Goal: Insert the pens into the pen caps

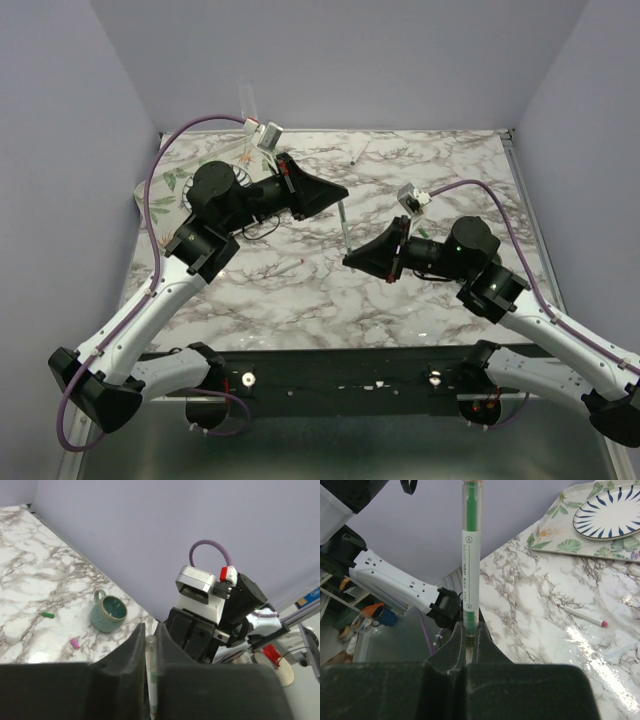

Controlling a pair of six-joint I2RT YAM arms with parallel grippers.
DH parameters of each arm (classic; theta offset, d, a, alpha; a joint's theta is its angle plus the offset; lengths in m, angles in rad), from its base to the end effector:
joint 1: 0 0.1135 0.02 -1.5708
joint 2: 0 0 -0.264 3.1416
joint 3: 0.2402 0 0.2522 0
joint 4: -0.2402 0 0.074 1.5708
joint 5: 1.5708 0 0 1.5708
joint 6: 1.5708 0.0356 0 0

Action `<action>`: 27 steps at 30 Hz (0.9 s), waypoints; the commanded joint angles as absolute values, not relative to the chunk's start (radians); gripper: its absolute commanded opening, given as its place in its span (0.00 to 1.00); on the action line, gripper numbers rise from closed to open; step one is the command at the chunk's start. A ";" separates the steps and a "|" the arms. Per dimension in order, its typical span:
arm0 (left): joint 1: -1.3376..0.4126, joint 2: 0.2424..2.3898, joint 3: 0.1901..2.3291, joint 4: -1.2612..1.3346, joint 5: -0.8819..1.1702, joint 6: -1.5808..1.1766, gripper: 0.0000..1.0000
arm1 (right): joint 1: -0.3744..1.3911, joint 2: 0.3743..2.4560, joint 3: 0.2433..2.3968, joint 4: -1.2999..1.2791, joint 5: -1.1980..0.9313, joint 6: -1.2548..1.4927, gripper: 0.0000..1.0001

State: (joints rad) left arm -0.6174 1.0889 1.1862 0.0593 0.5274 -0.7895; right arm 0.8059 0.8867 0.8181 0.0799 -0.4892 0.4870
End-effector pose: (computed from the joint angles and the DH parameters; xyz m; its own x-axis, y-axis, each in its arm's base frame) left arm 0.1846 -0.1530 0.4473 -0.5534 -0.3595 -0.7513 0.7280 0.2294 -0.6460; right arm 0.1313 0.1610 0.3624 -0.4434 0.1346 -0.8862 -0.8540 0.2368 0.4633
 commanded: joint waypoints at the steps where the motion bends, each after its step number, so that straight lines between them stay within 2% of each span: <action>1: -0.620 1.094 1.171 0.070 0.544 -0.813 0.00 | 0.808 0.885 0.844 0.106 -0.483 0.500 0.01; 9: -0.621 1.055 1.043 0.157 0.588 -0.911 0.00 | 0.808 0.864 0.910 0.068 -0.322 0.482 0.01; 18: -0.678 1.057 0.942 0.235 0.594 -0.980 0.00 | 0.808 0.917 1.043 0.034 -0.249 0.405 0.01; 27: -0.733 1.071 0.907 0.198 0.560 -0.968 0.00 | 0.807 0.988 1.181 0.003 -0.154 0.347 0.01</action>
